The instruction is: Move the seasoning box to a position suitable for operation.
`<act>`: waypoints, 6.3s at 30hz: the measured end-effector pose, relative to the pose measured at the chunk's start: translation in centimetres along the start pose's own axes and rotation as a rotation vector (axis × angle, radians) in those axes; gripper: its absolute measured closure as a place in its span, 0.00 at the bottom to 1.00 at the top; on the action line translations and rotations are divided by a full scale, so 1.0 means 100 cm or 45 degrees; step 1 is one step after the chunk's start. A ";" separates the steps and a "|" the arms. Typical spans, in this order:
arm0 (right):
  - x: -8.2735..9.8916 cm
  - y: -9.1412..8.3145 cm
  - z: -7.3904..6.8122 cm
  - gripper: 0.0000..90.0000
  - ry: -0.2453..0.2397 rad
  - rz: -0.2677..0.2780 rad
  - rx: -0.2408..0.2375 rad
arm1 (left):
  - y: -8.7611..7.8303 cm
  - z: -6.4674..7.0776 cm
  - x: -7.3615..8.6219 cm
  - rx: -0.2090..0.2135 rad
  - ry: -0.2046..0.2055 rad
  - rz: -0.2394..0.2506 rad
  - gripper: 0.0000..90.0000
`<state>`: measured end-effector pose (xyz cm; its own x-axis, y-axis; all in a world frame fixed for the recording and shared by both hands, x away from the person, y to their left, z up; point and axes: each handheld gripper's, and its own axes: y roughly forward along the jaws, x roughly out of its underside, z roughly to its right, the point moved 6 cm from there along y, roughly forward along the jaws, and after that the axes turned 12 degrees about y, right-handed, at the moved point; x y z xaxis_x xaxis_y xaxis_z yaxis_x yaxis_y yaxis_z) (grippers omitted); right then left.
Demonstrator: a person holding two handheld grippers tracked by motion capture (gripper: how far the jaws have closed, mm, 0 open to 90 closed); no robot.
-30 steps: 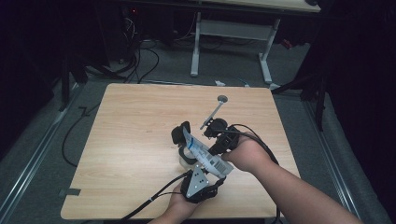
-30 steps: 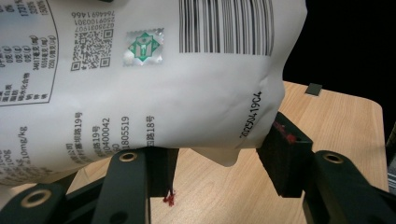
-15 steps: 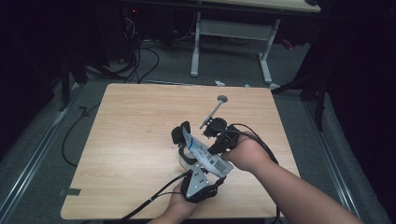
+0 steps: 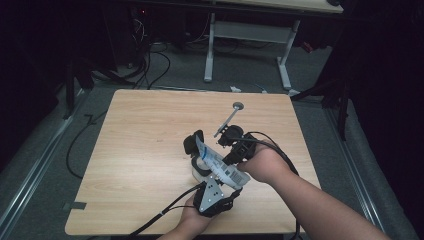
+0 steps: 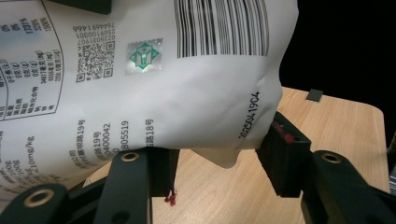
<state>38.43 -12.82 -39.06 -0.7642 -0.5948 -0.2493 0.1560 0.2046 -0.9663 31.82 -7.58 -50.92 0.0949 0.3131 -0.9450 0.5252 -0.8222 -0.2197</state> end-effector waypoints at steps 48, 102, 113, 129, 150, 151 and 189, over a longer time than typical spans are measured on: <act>-0.007 -0.003 -0.003 1.00 -0.026 0.003 0.011 | -0.002 -0.004 -0.005 -0.028 -0.006 0.031 0.59; -0.011 -0.005 -0.005 1.00 -0.038 -0.007 0.019 | -0.002 -0.004 -0.007 -0.021 -0.017 0.054 0.56; -0.011 -0.005 -0.005 1.00 -0.034 -0.005 0.013 | -0.002 -0.004 -0.008 -0.019 -0.019 0.058 0.56; -0.013 -0.006 -0.005 1.00 -0.040 0.001 0.013 | -0.003 -0.005 -0.010 -0.021 -0.022 0.066 0.56; -0.015 -0.007 -0.006 1.00 -0.048 0.011 0.014 | -0.003 -0.006 -0.011 -0.028 -0.022 0.073 0.56; -0.015 -0.007 -0.006 1.00 -0.046 0.010 0.014 | -0.003 -0.006 -0.011 -0.028 -0.022 0.073 0.56; -0.015 -0.007 -0.006 1.00 -0.047 0.014 0.015 | -0.003 -0.006 -0.011 -0.033 -0.021 0.073 0.56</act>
<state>39.10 -11.58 -38.00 -0.7386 -0.6211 -0.2622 0.1718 0.2026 -0.9641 32.05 -7.39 -49.70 0.1114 0.2575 -0.9598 0.5408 -0.8260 -0.1589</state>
